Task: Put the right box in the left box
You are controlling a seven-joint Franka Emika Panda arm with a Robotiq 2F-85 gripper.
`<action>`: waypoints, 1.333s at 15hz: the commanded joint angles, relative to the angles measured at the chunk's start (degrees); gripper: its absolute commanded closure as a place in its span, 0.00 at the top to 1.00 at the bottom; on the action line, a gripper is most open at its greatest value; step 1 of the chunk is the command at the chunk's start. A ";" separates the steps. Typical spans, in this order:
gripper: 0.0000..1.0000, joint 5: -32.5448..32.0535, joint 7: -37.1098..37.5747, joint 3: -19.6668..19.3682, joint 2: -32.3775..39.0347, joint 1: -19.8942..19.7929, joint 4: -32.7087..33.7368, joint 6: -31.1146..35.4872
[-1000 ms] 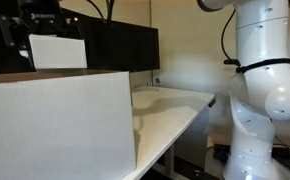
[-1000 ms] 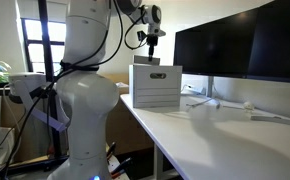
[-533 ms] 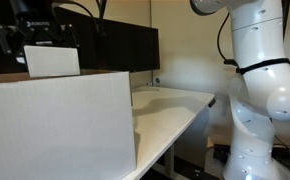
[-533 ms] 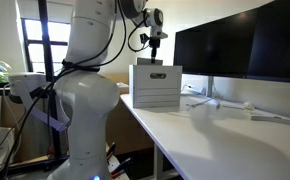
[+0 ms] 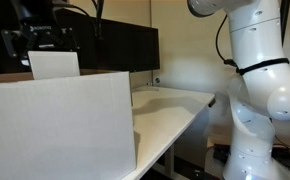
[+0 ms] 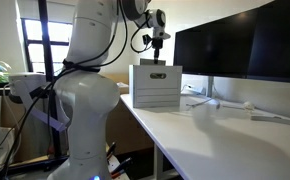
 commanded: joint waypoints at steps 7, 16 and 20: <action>0.62 -0.39 -1.75 -1.84 0.44 -0.06 0.35 -1.86; 0.62 0.31 -2.14 -2.41 0.31 -0.32 -1.88 -1.23; 0.62 0.42 -2.22 -2.53 0.10 -0.36 -2.52 -1.14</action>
